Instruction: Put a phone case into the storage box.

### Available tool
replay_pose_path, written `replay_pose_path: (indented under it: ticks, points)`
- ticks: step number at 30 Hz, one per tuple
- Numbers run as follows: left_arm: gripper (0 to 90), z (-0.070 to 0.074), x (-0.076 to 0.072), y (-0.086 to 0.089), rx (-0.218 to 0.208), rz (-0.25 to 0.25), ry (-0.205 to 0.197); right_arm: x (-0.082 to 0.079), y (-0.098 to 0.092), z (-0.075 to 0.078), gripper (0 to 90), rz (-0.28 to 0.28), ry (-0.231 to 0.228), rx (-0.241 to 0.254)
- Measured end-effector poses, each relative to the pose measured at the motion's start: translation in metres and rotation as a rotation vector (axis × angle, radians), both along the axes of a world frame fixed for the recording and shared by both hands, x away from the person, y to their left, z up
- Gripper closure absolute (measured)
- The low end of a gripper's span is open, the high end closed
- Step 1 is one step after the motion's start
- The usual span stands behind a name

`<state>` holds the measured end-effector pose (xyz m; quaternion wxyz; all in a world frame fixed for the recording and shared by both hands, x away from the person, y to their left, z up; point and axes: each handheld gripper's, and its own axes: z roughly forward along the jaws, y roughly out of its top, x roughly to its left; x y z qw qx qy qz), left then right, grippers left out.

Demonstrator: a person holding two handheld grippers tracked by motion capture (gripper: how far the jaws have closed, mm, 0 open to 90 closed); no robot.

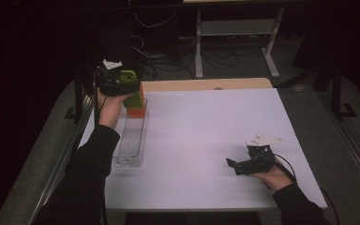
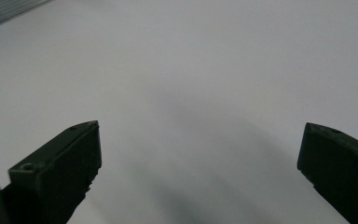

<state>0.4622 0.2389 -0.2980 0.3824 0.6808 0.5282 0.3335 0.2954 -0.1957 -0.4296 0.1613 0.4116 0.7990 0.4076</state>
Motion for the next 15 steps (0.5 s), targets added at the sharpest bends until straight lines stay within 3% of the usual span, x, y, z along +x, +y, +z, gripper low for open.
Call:
replay_pose_path:
  ticks: [7, 15]
  points:
    - [13.6, -0.016, 0.009, -0.001, -0.001, 0.061, 0.018, 0.000, -0.002, 0.001, 0.0, -0.004, -0.001, 0.003]
    - [13.6, -0.035, 0.015, -0.004, 0.046, 0.086, 0.060, 0.000, -0.002, 0.001, 0.0, -0.004, -0.001, 0.006]
